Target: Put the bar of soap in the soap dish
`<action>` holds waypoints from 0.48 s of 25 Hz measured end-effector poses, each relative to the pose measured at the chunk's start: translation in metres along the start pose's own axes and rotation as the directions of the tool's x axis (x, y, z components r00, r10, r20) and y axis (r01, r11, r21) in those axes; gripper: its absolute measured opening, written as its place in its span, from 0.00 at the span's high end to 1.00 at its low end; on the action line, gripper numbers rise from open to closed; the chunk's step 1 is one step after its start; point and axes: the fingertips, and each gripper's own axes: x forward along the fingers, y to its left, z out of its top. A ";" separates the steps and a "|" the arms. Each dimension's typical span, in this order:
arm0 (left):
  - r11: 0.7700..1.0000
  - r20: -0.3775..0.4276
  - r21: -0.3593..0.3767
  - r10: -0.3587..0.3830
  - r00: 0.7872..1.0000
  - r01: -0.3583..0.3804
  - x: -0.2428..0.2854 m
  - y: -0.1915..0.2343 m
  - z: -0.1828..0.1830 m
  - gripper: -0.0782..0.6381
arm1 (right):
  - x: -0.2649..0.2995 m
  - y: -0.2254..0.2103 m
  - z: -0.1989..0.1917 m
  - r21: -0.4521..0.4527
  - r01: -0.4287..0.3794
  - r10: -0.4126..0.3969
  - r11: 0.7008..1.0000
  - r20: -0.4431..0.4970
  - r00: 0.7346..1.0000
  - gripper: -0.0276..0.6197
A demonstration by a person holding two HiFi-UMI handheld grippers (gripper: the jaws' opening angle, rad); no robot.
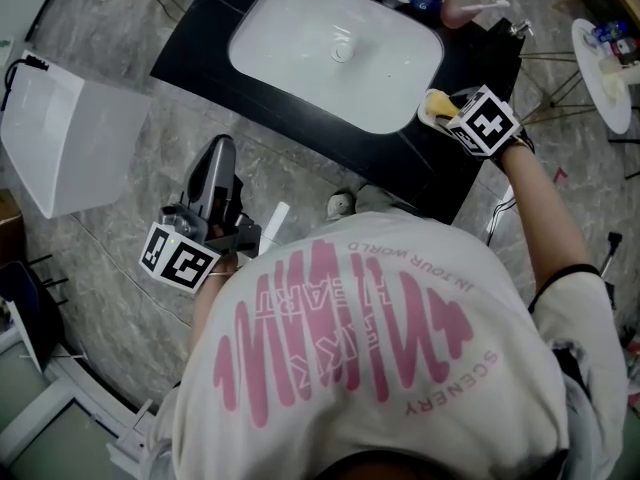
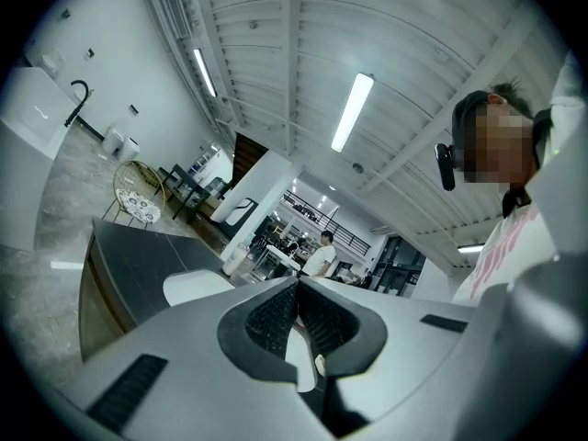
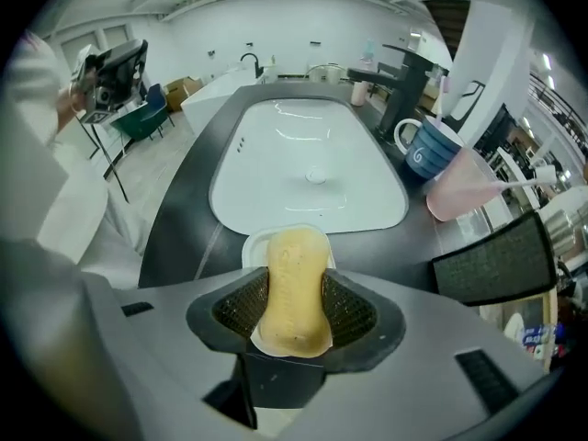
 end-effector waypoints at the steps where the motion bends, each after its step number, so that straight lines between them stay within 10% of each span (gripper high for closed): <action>1: 1.000 0.004 0.002 0.002 1.000 -0.002 0.000 0.000 0.001 0.88 | 0.000 0.001 0.000 -0.025 -0.001 0.001 1.000 -0.011 1.000 0.66; 12: 0.999 0.019 0.023 0.022 1.000 -0.022 0.001 -0.003 0.005 0.88 | -0.001 0.007 0.001 -0.145 -0.058 0.049 0.988 -0.066 0.997 0.66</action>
